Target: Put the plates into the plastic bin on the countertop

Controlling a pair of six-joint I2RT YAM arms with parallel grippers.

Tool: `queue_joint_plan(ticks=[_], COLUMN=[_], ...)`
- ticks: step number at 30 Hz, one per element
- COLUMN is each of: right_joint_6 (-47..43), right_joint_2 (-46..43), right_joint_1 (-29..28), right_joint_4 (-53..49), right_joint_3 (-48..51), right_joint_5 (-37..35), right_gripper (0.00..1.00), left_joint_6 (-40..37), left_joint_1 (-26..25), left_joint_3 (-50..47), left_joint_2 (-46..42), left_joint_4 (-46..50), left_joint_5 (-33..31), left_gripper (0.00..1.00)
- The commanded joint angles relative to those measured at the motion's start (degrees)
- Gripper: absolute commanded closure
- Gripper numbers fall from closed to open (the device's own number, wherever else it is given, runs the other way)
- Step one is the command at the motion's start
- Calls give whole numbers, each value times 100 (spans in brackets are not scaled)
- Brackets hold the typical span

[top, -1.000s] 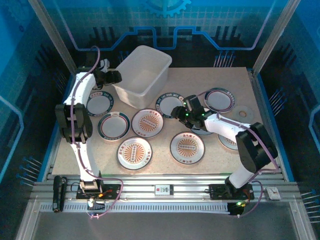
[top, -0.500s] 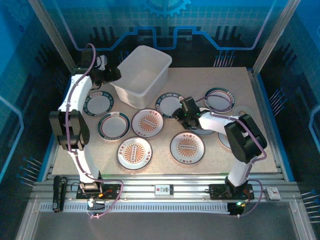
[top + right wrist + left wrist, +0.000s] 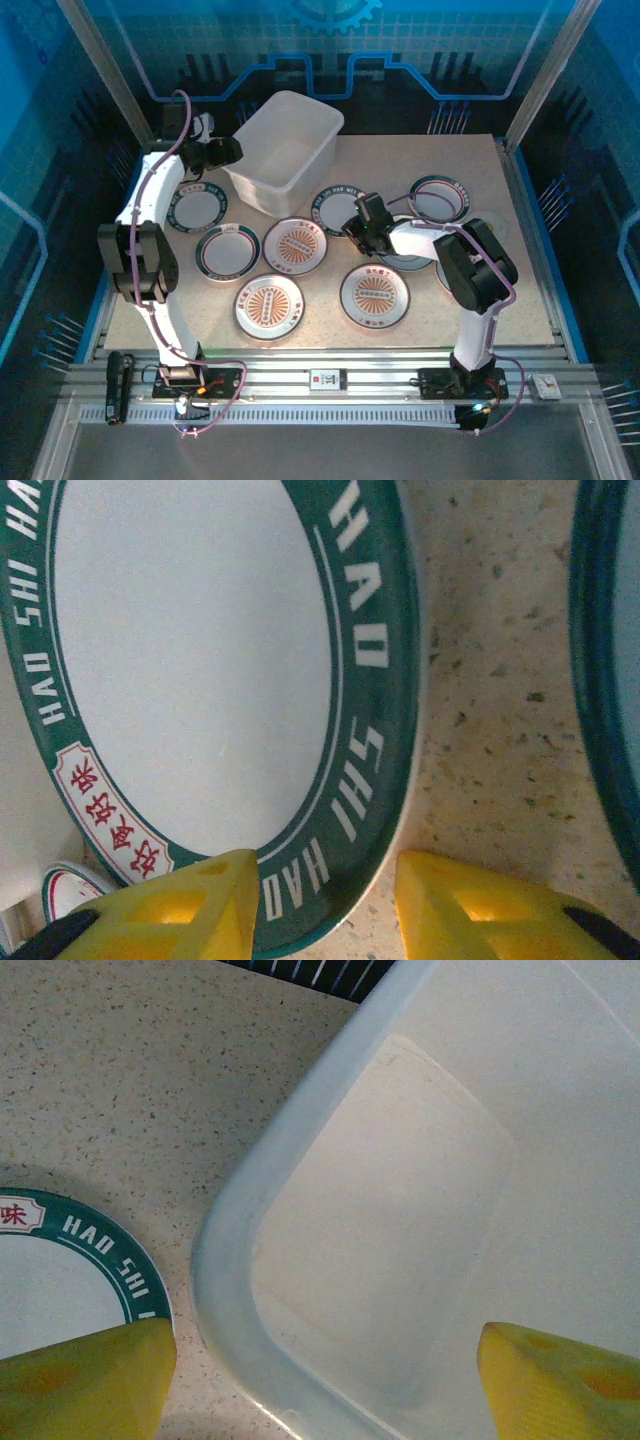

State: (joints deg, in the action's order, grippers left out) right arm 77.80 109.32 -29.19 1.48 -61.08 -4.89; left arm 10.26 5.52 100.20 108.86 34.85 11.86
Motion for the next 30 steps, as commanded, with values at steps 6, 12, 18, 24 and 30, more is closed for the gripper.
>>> queue_joint_plan(ticks=[6, 12, 18, 24, 30], right_joint_6=[198, 293, 386, 472, 294], right_joint_2=[224, 276, 129, -142, -600], right_joint_1=[-8, -51, -210, -249, -247], right_joint_4=[195, 456, 797, 1206, 1371], right_joint_3=[-78, -21, 220, 590, 809], right_joint_5=[-483, -628, -968, -1205, -1365], right_gripper=[71, 85, 96, 100, 100], left_joint_6=[111, 128, 192, 178, 75], left_joint_1=[37, 37, 37, 37, 54], left_joint_3=[-198, -247, -273, -300, -63], left_joint_2=[-251, -249, -277, -329, -274], left_joint_4=[-109, -123, -155, -150, -80], left_joint_5=[141, 151, 204, 169, 193], left_gripper=[20, 19, 20, 19, 18])
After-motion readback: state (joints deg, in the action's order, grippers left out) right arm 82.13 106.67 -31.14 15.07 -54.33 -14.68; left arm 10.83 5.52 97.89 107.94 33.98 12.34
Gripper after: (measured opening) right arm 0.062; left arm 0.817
